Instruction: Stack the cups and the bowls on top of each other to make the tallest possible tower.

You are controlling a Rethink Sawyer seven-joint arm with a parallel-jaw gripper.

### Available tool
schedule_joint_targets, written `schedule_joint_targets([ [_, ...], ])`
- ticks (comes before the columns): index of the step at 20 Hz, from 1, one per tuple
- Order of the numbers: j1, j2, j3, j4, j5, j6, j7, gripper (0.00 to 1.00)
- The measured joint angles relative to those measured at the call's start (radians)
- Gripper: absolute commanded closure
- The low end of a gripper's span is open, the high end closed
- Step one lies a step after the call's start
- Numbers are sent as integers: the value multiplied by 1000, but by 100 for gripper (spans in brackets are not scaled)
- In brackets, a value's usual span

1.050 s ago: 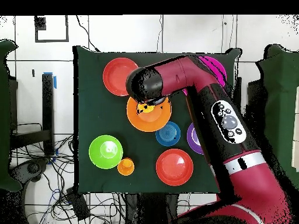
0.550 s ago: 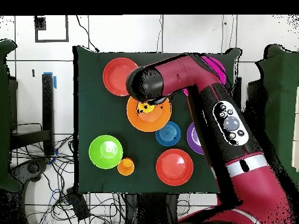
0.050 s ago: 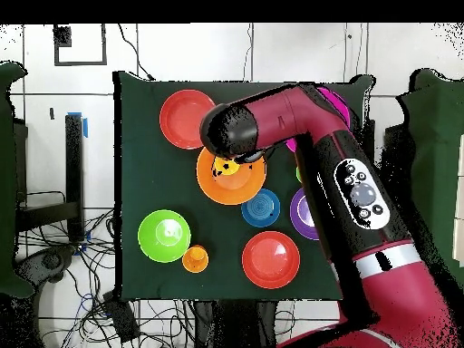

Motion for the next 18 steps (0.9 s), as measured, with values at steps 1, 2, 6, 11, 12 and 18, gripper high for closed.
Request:
schedule_joint_targets([
  [1, 0, 0, -1, 0, 0, 0, 0, 0],
  [2, -1, 1, -2, -1, -1, 0, 0, 0],
  [6, -5, 7, -6, -10, -3, 0, 0, 0],
  [11, -20, 33, -6, -45, -5, 0, 0, 0],
  [12, -25, 39, -6, -52, -5, 0, 0, 0],
  [18, -55, 83, -6, -92, -6, 0, 0, 0],
])
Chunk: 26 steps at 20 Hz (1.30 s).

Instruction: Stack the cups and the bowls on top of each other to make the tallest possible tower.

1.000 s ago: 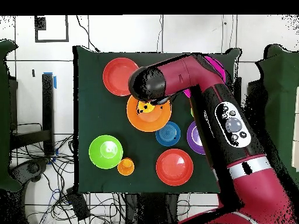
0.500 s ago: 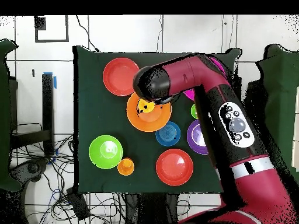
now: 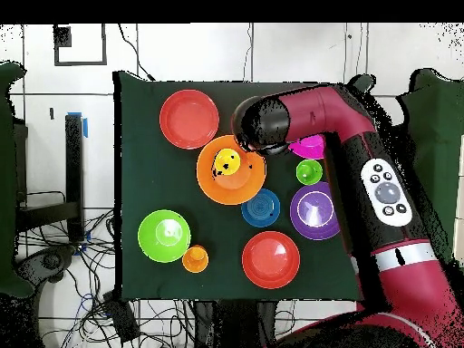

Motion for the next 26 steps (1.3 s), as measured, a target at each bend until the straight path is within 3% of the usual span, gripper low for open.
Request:
schedule_joint_targets([
  [11, -74, 77, -2, -33, -1, 0, -11, 0],
  [26, -114, 37, -3, -27, 0, 17, -12, 0],
])
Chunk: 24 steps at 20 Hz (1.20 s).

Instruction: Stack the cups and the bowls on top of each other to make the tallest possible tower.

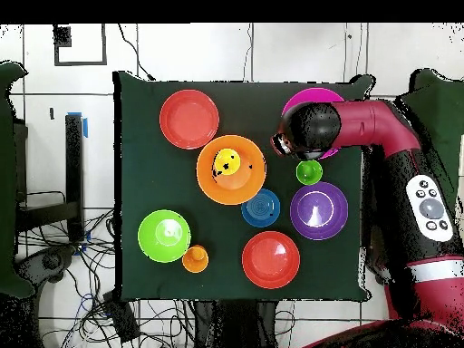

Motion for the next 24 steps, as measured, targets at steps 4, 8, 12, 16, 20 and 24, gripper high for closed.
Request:
schedule_joint_targets([
  [4, -4, -15, 0, 17, 0, 0, 0, 0],
  [8, -16, -32, 0, 50, 0, 0, 0, 0],
  [12, -26, -37, 0, 76, 0, 0, 0, 0],
  [16, -42, -43, 0, 109, 0, 0, 0, 0],
  [20, -61, -47, 0, 136, 0, -7, 0, 0],
  [24, -74, -42, -1, 141, 0, -17, 0, 0],
])
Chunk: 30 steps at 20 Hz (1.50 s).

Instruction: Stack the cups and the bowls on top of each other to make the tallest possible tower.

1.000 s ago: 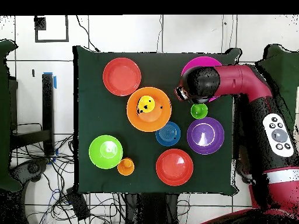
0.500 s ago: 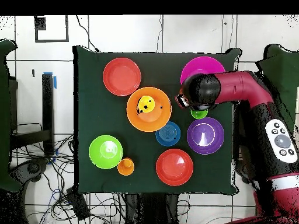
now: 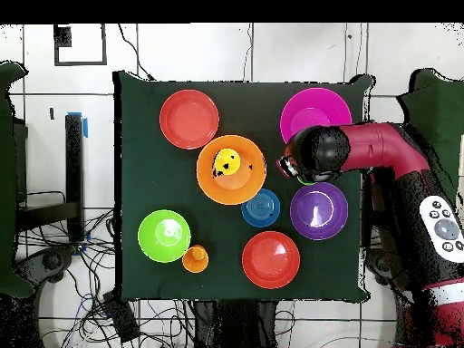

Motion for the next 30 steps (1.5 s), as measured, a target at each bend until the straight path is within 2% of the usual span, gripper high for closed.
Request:
schedule_joint_targets([
  [14, -12, 43, 0, 2, 0, -31, 0, 0],
  [30, -12, 45, 0, 6, 0, -58, 0, 0],
])
